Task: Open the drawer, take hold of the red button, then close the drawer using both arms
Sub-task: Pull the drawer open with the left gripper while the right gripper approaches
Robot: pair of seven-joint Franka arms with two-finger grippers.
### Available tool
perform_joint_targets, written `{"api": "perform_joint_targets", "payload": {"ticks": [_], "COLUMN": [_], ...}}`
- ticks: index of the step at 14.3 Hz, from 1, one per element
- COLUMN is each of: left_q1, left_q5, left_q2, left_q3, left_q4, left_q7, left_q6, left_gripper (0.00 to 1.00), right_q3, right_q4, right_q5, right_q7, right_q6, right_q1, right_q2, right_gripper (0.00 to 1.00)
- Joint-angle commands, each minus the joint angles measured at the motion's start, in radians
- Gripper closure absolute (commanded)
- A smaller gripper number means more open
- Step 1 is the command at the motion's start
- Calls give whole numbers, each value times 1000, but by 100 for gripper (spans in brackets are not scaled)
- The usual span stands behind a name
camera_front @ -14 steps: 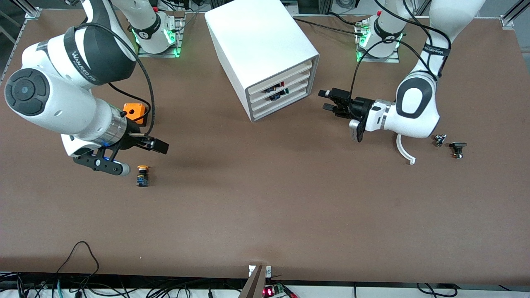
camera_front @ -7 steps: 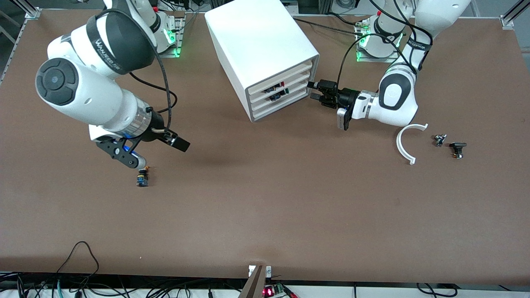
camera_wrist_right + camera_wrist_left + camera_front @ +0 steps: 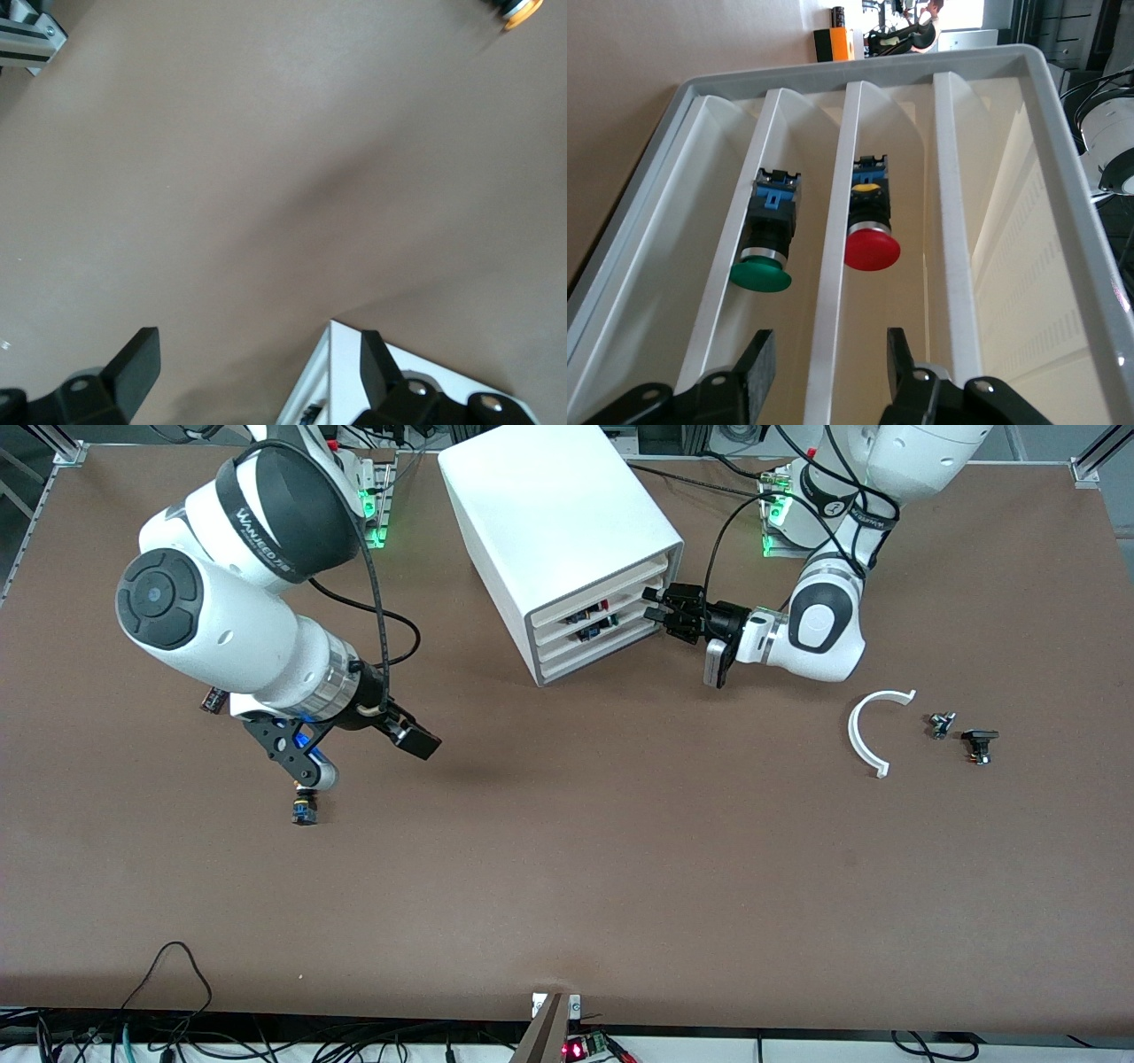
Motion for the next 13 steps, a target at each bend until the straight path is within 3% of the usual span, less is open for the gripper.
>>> {"api": "perform_joint_targets", "payload": {"ticks": [1,3,6,13], "left_q1": [-4,-4,-1,63], "left_q5": [-60,-68,-68,-30], "left_q2": [5,22,25,57], "left_q3": [-27,-34,-32,9], "left_q4": [-21,-23,-21,60], "left_q7": [44,67,72,6], "left_q6": [6,6,6,10], "left_gripper": [59,70,100,100], "right_q3": [-1,-1,-1,-5], "right_q4": [43,43,44,98], "right_q5": [14,14,14,5], "right_q7": [62,81,120,327], "right_q6": [16,25,59,112], "right_q1": [27,30,50,159], "right_q2": [26,26,32,80], "right_gripper": [0,0,0,0]}}
